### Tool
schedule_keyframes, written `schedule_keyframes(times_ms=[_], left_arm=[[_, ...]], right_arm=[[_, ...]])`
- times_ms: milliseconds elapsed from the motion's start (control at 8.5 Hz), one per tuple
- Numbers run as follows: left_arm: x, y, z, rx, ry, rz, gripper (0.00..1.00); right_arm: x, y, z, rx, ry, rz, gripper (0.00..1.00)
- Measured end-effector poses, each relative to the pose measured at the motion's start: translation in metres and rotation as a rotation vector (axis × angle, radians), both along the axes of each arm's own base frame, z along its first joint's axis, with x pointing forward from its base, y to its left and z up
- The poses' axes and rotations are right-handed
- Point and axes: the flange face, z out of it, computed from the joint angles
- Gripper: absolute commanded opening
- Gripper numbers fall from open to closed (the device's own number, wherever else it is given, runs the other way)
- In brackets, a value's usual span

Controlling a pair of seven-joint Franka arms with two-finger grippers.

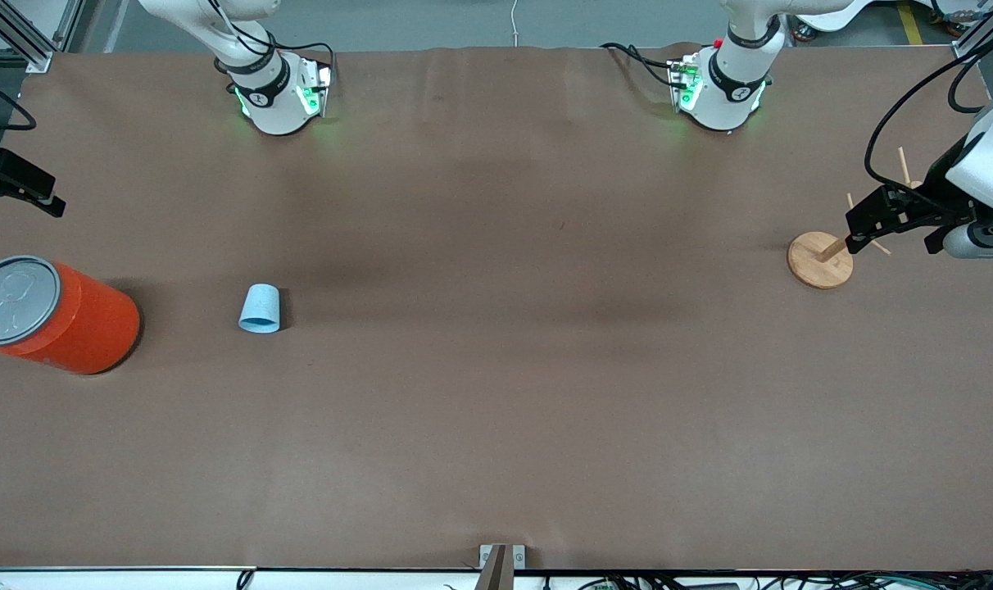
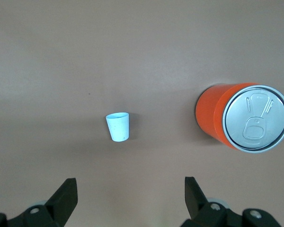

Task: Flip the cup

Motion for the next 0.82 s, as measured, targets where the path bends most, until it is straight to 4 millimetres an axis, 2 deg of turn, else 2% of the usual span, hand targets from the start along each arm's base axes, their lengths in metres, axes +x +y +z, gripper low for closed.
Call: schedule_keyframes(times_ms=[824], left_arm=[[-0.0004, -0.0029, 0.0001, 0.0, 0.0, -0.004, 1.0]], right_arm=[[0.002, 0.0019, -0.0034, 0.001, 0.005, 0.017, 1.0]])
